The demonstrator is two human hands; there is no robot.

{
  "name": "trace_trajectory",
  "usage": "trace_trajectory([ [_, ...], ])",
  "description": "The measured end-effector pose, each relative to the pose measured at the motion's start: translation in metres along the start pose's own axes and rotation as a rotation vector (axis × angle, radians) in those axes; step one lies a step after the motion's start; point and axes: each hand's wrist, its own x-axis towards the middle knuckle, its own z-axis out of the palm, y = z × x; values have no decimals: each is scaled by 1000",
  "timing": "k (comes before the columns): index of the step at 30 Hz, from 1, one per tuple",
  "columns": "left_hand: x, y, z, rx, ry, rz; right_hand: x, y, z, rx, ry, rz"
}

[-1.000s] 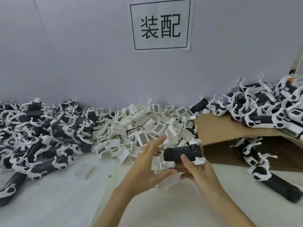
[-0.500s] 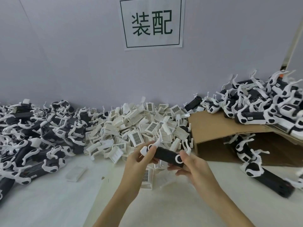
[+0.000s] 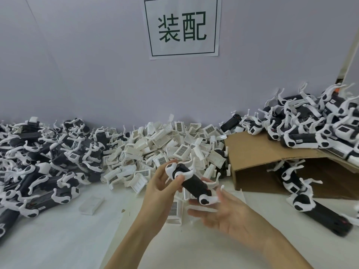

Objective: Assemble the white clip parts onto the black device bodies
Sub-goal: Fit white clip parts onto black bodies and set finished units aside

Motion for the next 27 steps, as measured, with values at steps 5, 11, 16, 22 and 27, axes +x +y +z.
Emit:
trace_trajectory([
  [5,-5,8,-1,171,-379,62,5,6,4,299,19,77],
  [11,-4,-4,8,217,-297,12,17,17,-1,243,237,-225],
  [16,-3,-5,16,105,-155,-31,16,15,0,240,297,-287],
  [22,-5,-6,25,-64,34,-56,15,13,7,133,293,-304],
  [27,-4,-3,20,-106,17,-69,10,4,4,-52,177,-197],
])
